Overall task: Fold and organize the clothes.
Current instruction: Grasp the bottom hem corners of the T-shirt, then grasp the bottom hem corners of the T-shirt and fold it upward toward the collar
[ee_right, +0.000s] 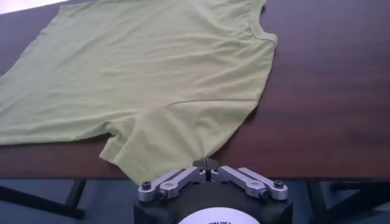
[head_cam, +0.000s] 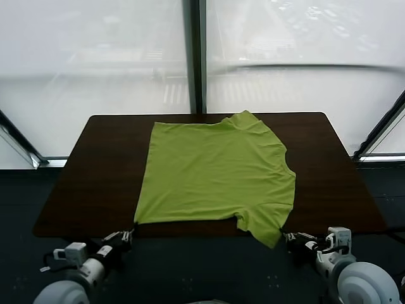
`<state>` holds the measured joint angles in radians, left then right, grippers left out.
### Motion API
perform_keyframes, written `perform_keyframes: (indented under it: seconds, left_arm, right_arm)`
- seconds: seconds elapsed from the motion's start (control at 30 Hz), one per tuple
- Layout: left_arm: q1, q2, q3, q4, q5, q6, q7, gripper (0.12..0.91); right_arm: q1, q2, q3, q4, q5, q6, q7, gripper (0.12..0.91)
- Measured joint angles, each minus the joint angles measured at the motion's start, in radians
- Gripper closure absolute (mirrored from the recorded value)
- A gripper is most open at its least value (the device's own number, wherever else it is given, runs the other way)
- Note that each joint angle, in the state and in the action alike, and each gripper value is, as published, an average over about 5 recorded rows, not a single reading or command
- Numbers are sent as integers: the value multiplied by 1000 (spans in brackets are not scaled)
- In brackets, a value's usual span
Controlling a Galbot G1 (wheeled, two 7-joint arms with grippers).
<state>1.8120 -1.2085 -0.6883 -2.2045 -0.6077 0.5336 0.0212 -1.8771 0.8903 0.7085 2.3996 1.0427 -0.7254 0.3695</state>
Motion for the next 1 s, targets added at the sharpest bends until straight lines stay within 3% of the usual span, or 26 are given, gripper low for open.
perform_keyframes:
  seconds: [0.27,0.63,0.8,1.0]
  left_arm:
    - [73,5,-36,-46,0,-15,4,881]
    - [114,9,-82,-70,-70,-23,-3,881]
    - [80,-18,-84,-87,-95,-1,-30,881]
    - [1,-41,-79,-93,-156,41,-77,881]
  right_arm:
    - [-47,12,8,33,5,-6,28,887]
    - [88,37,9,-5,7,44,-33,887]
    - [203,40,-13,-62,6,62,-52,887]
    - [356,48,-52,-168,20,46,-39,887]
